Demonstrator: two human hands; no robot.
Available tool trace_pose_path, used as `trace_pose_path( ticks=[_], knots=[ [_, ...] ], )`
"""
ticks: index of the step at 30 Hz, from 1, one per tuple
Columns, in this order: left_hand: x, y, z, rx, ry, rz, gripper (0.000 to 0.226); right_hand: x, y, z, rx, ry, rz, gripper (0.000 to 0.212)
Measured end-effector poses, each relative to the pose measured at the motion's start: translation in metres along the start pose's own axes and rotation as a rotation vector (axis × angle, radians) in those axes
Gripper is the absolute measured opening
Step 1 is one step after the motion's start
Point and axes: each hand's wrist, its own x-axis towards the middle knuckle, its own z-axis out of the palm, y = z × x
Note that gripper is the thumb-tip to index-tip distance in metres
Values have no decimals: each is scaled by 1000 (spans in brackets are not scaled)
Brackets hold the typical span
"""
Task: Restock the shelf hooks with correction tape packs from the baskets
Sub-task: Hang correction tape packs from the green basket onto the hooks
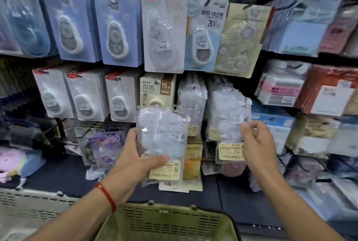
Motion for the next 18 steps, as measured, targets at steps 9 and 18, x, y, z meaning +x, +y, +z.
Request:
trace_pose_path(
  ticks=[9, 18],
  knots=[
    [14, -2, 2, -67, 24, 31, 87, 21, 0, 3, 47, 14, 109, 28],
    [10, -5, -1, -175, 93, -17, 99, 17, -1, 8, -479, 101, -8, 37]
  ],
)
